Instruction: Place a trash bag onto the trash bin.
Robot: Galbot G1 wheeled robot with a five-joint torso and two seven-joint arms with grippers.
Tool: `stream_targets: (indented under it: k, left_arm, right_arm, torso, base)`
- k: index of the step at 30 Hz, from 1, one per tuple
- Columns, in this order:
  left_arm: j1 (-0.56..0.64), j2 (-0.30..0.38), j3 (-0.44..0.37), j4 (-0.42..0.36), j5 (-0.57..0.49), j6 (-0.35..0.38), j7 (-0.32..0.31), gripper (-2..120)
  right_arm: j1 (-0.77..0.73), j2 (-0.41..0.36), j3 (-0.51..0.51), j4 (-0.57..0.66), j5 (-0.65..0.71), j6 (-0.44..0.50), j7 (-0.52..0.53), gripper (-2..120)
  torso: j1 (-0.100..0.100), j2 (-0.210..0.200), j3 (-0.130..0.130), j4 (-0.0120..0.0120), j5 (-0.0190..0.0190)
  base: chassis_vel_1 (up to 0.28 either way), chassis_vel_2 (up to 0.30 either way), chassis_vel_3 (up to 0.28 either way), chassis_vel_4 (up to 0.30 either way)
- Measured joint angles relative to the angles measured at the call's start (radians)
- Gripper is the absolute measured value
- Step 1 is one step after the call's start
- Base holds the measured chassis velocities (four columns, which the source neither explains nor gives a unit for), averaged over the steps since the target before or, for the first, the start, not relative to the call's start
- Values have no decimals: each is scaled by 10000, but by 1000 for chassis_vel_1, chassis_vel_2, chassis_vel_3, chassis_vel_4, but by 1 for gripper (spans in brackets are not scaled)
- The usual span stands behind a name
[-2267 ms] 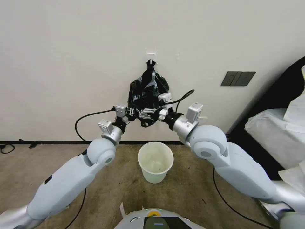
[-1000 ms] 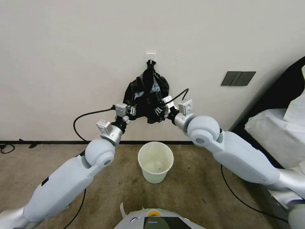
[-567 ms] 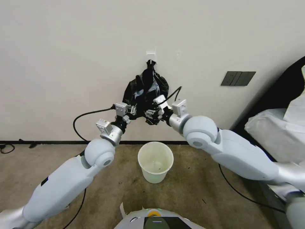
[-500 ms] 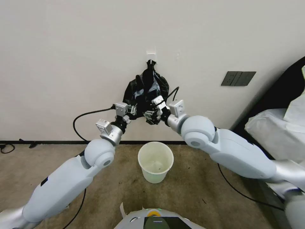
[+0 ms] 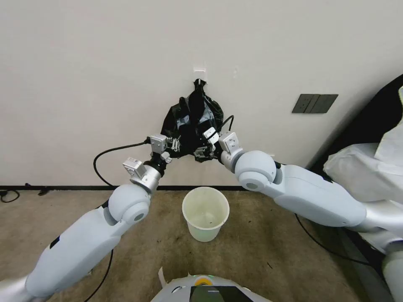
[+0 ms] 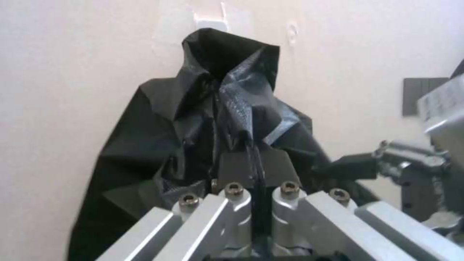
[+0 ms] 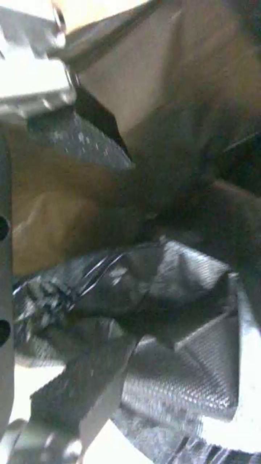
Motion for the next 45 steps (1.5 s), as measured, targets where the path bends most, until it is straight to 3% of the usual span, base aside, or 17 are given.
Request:
stream_targets:
  k: [11, 22, 29, 31, 33, 35, 36, 39, 45]
  left_arm:
    - [4, 35, -94, -172, -110, 0, -11, 0]
    - [160, 72, -236, -226, -135, 1, -21, 0]
    - [414, 65, -437, -216, -130, 1, -22, 0]
    - [617, 89, -616, -249, -131, 1, -15, 0]
    - [697, 93, -681, -273, -135, 0, -10, 0]
    - [1091, 86, -963, -432, -154, -6, 15, 0]
    - [1091, 86, -963, -432, -154, -6, 15, 0]
    - [1694, 83, -1250, -696, -157, -42, 50, 0]
    - [2299, 77, -1441, -994, -128, -168, 82, 0]
  right_arm:
    - [332, -255, -442, -375, -121, -4, 347, 41]
    - [139, -258, -159, -222, -299, 12, 437, 1]
    - [-754, -432, 805, 225, -311, 451, 307, 0]
    - [-1594, -638, 1722, 561, -297, 1094, -227, 0]
    - [-1878, -699, 2018, 684, -282, 1268, -389, 0]
    - [-3189, -855, 3373, 1204, -77, 1928, -922, 0]
    - [-3189, -855, 3373, 1204, -77, 1928, -922, 0]
    - [-5062, -1023, 4896, 1859, 5, 2501, -1519, 0]
    - [-6743, -990, 6047, 2466, -72, 2792, -1668, 0]
  torso:
    - [0, 0, 0, 0, 0]
    - [0, 0, 0, 1, -2]
    - [-1, 0, 0, 1, -2]
    - [0, 0, 0, 0, 0]
    - [-1, 0, 0, 0, -1]
    - [-1, 0, -1, 1, 1]
    - [-1, 0, -1, 1, 1]
    - [-2, 0, -1, -2, 3]
    - [-1, 0, -1, -3, 0]
  base:
    - [0, 0, 0, 0]
    - [0, 0, 0, 0]
    - [0, 0, 0, 0]
    - [0, 0, 0, 0]
    - [0, 0, 0, 0]
    - [0, 0, 0, 0]
    - [0, 0, 0, 0]
    - [0, 0, 0, 0]
    - [0, 0, 0, 0]
